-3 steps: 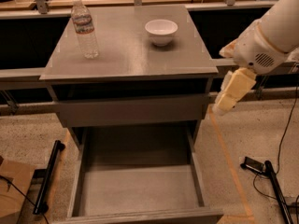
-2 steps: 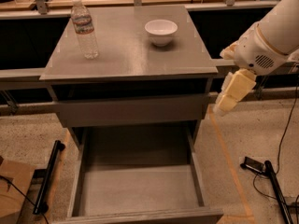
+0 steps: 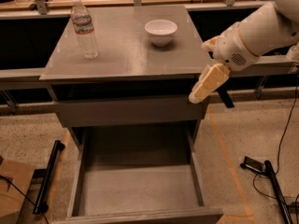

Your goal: Place water bottle into middle drawer

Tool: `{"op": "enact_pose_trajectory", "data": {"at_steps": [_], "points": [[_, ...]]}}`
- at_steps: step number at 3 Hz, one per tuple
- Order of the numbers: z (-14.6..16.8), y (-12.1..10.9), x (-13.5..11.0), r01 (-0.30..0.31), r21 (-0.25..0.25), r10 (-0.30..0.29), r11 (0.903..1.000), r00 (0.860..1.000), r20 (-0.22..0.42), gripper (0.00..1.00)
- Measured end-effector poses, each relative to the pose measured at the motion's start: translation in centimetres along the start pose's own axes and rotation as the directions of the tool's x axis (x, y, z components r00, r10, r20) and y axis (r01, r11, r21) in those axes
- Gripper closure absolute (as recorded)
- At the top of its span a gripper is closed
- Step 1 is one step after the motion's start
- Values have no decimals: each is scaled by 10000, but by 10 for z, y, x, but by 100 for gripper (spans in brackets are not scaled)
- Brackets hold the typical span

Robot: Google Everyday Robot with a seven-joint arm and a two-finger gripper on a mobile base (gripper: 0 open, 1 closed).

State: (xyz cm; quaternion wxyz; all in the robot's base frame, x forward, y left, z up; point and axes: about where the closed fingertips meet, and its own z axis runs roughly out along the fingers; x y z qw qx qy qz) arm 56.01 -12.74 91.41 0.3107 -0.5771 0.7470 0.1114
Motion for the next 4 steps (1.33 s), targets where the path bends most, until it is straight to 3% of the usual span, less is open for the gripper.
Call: {"op": "enact_pose_trajectory", "data": {"at_steps": [1,2,3,4], "points": [[38,-38,-67,1154,175,-1167,9932,9813,1532,0],[75,-65,-145,1987,65,-1910,9800,9317,3090,0],[115,-63,-226,2612,-476,-2168,9641,8782,4263,0],[120,-62,-253,2852,-448,-2342,9574,8582,4567,0]]}}
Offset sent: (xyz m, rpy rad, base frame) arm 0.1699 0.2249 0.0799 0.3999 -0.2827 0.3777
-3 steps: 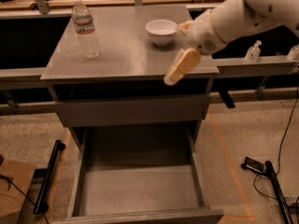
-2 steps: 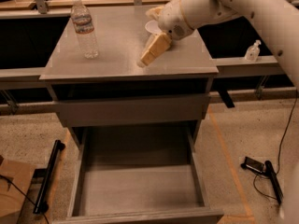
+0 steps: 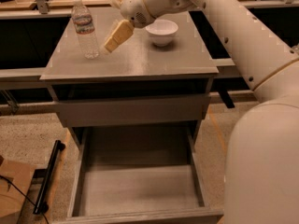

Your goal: Place water bottle into middle drawer

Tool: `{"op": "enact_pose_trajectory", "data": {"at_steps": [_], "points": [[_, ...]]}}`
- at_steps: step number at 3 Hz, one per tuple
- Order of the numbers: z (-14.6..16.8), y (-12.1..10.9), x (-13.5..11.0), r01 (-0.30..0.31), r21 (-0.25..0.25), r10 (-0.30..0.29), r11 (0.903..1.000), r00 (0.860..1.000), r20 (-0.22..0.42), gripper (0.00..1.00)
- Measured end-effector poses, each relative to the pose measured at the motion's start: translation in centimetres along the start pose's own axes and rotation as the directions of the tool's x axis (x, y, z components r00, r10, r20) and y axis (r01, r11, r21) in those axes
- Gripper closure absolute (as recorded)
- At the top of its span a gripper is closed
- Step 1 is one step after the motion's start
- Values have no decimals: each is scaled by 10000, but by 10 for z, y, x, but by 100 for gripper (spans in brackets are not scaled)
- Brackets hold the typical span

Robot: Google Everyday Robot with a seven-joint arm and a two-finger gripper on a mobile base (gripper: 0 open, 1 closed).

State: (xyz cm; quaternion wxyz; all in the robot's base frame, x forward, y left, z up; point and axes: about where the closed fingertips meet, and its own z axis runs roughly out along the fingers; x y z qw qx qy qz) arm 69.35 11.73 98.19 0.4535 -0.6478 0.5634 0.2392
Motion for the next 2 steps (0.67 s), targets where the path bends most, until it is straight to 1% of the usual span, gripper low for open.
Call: {"op": "enact_pose_trajectory", "data": {"at_steps": [1,2], "points": [[3,-8,2,37,414,-38,9991,10000,28,0],[18,-27,4,161,1056,-205,9943,9990,401,0]]}}
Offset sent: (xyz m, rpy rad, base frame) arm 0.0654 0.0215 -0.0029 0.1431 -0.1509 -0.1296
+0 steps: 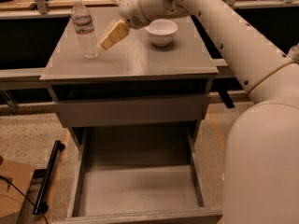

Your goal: Place water bottle into middle drawer

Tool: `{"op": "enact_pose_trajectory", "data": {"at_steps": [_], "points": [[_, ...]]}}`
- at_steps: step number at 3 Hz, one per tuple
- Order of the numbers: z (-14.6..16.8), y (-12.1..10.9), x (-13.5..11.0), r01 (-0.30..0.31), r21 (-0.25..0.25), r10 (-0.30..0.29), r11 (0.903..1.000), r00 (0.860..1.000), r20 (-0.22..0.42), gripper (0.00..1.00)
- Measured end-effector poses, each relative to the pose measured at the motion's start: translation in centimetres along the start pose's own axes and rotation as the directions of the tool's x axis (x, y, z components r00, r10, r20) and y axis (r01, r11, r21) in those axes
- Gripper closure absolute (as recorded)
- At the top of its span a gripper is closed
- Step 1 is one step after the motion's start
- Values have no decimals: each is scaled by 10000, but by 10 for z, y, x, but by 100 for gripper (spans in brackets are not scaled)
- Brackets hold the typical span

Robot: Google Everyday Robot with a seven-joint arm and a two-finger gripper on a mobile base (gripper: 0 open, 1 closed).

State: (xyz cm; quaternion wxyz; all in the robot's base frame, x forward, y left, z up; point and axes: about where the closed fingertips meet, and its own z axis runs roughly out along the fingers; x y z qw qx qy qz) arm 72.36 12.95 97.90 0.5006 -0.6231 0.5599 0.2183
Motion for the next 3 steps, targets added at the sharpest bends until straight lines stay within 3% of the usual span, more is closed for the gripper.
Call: {"op": "enact_pose_trajectory", "data": {"at_steps": [2,3], "points": [[44,-35,21,-422,1247,310,9913,9954,905,0],[81,-43,33,-844,1204,684,9891,9890,1313,0]]}}
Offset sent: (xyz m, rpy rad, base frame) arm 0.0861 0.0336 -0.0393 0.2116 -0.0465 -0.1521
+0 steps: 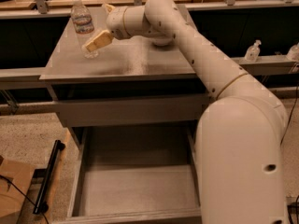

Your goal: Place water bottle into middle drawer

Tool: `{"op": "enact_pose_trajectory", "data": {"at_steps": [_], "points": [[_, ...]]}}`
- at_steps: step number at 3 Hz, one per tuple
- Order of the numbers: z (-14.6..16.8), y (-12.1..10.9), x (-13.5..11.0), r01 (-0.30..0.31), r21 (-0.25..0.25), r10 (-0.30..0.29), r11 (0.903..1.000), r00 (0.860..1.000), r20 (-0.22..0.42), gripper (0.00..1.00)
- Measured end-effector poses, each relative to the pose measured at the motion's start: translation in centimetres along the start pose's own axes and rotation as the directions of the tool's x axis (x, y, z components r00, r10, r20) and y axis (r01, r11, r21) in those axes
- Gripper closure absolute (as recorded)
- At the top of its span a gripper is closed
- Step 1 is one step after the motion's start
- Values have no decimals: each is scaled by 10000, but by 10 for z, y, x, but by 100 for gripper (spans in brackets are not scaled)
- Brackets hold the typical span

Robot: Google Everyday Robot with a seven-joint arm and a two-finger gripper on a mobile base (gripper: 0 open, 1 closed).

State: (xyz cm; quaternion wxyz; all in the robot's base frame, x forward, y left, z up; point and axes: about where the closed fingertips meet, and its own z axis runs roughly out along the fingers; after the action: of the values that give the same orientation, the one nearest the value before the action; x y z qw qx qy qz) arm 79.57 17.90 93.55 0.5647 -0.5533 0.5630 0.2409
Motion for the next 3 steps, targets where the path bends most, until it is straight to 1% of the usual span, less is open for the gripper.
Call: {"op": "enact_pose_trajectory", "data": {"at_steps": [1,2,3], "points": [[36,1,11,-405,-240,413,9989,9986,335,0],[68,7,15,-718,-544,753,9959,9950,651,18],[77,10,13,-725,-613,772,9955,9940,779,41]]}}
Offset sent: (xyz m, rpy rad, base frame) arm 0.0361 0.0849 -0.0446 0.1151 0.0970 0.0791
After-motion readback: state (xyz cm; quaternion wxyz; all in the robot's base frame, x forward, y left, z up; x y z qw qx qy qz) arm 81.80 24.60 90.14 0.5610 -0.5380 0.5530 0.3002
